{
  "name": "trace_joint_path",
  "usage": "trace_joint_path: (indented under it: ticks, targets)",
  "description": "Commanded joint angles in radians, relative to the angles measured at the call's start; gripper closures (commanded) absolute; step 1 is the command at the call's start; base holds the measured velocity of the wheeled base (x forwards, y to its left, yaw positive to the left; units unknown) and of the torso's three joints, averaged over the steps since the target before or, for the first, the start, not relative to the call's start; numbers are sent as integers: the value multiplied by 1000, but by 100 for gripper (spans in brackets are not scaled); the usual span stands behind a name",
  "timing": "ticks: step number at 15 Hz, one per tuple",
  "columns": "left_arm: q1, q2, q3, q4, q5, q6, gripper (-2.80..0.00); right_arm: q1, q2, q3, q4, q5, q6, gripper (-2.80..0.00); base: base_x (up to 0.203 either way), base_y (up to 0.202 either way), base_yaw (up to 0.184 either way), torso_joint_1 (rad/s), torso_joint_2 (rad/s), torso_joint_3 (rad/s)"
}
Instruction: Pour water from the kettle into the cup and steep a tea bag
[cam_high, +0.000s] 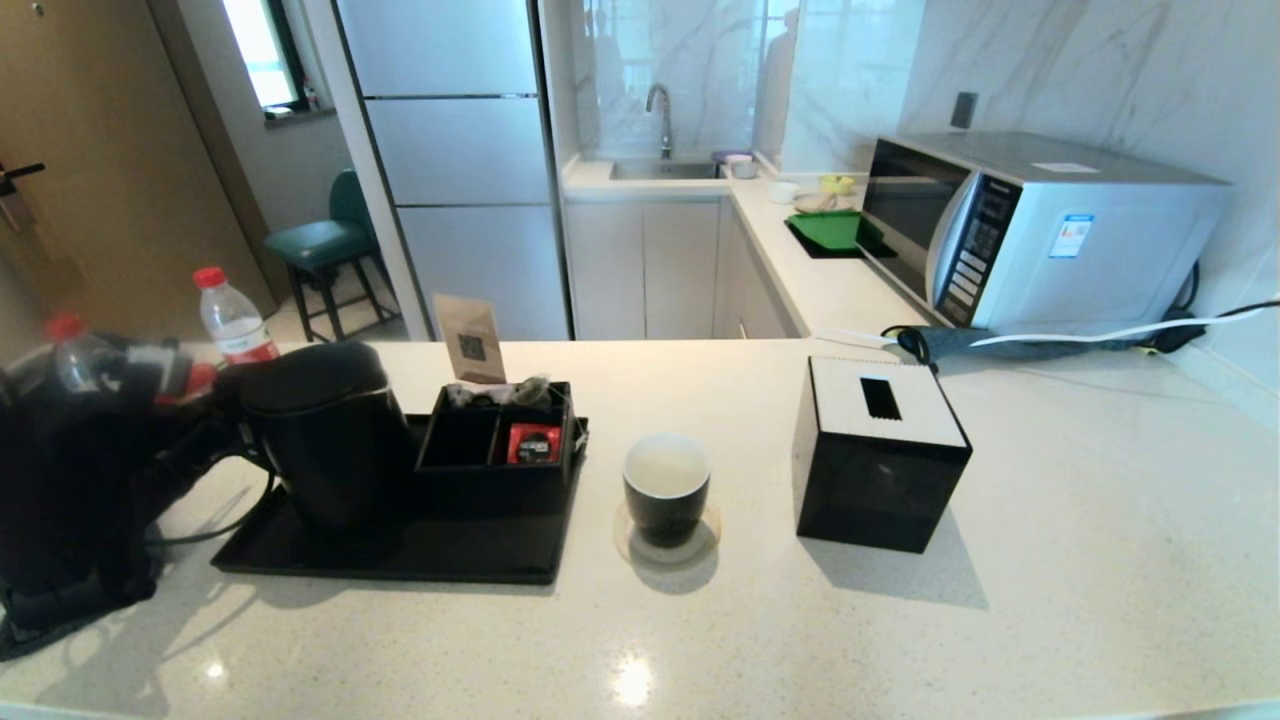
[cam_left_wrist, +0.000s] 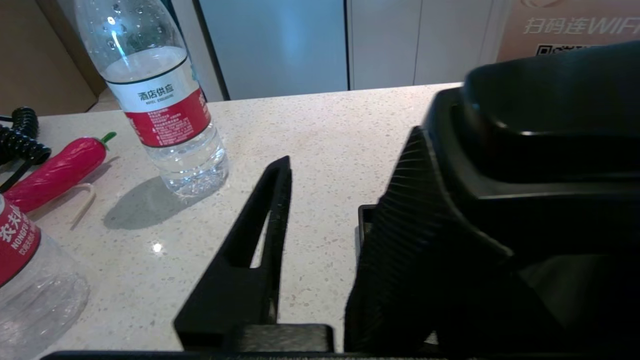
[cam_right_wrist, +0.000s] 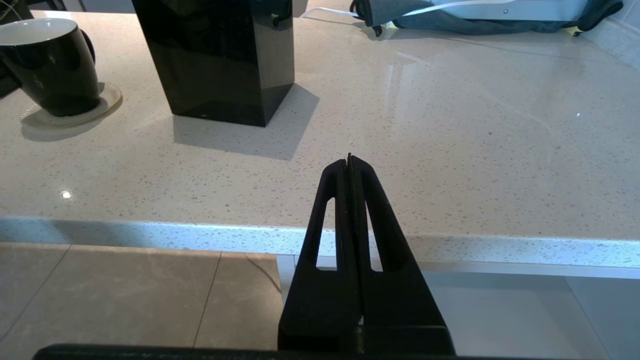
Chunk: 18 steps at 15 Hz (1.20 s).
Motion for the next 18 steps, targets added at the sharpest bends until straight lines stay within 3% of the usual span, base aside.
trace_joint_path:
  ticks: [1,18]
  targets:
    - [2,-4,0,-49,1,0,0,0,1,0,0,0,-1,0,0,0,0,0,0,0]
    - [9,-168,88,-49,5,-20,0,0,1,0,0,0,-1,0,0,0,0,0,0,0]
